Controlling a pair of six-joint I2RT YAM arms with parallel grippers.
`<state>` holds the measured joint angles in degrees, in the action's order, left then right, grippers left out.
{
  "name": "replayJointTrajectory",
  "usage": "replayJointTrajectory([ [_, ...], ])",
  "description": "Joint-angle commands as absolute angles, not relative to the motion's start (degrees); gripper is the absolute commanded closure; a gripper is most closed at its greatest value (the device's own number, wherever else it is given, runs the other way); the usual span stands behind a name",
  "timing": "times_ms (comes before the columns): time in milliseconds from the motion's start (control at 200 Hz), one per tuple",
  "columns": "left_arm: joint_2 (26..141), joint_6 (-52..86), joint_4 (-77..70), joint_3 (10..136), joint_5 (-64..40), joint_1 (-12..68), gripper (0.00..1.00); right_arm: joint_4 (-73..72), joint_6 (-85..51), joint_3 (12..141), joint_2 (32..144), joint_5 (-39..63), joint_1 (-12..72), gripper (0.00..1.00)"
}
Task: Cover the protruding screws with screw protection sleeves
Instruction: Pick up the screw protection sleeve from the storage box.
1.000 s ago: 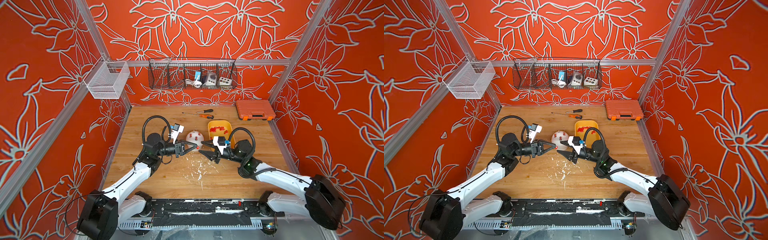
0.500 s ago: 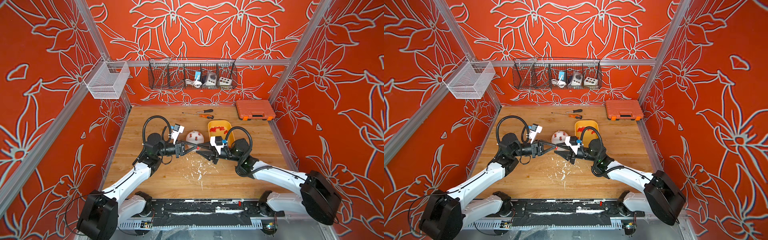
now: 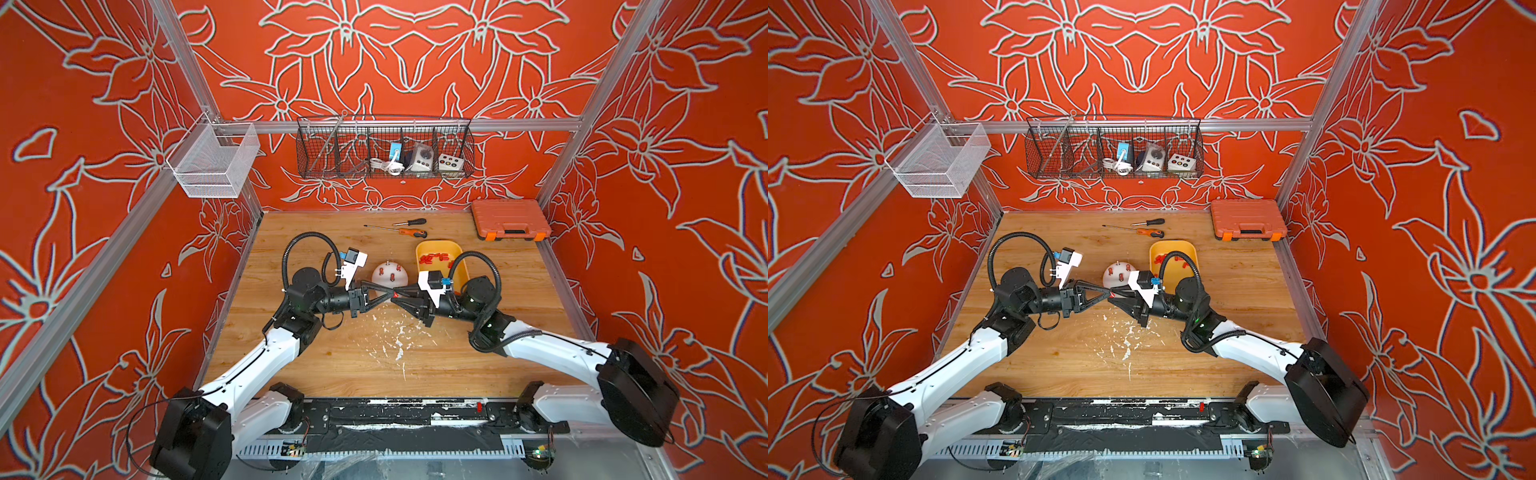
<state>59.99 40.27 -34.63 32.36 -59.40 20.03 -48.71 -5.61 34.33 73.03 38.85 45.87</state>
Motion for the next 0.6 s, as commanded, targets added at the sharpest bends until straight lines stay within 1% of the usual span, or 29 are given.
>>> replayJointTrajectory([
  [0,58.95,39.29,-34.59,32.26,-59.83,20.47,1.0,-50.26,-5.44,35.52,72.2,38.4,46.32,0.81],
  [45,59.05,39.29,-34.62,32.11,-59.85,20.48,1.0,-50.19,-5.32,35.55,72.25,38.57,46.34,0.86],
  [145,59.06,39.38,-34.8,32.15,-59.77,20.57,1.0,-50.16,-5.19,35.61,72.42,38.54,46.32,0.92],
  [195,58.89,39.34,-34.74,32.11,-59.71,20.57,1.0,-50.19,-5.26,35.62,72.34,38.72,46.34,0.93],
  [250,58.73,39.12,-34.37,32.09,-59.59,20.57,1.0,-50.27,-5.19,35.64,72.2,38.85,46.33,0.98],
  [305,58.71,39.02,-34.22,32.16,-59.45,20.57,1.0,-50.19,-5.19,35.46,71.99,38.67,46.37,0.98],
  [340,58.69,39.11,-34.25,32.17,-59.43,20.57,1.0,-50.06,-5.26,35.46,71.82,38.32,46.32,0.93],
  [400,58.71,39.14,-34.2,32.15,-59.49,20.57,1.0,-49.92,-5.27,35.16,71.46,37.65,46.32,0.71],
  [440,58.71,39.02,-34.19,32.16,-59.45,20.57,1.0,-50.01,-5.19,34.82,71.07,37.23,46.32,0.63],
  [490,58.71,39.11,-34.15,32.16,-59.58,20.57,1.0,-49.88,-4.91,34.38,70.39,36.71,46.34,0.6],
  [596,58.54,38.95,-33.97,32.21,-59.52,20.57,1.0,-48.68,-4.08,34.52,69.71,36.76,46.32,0.59],
])
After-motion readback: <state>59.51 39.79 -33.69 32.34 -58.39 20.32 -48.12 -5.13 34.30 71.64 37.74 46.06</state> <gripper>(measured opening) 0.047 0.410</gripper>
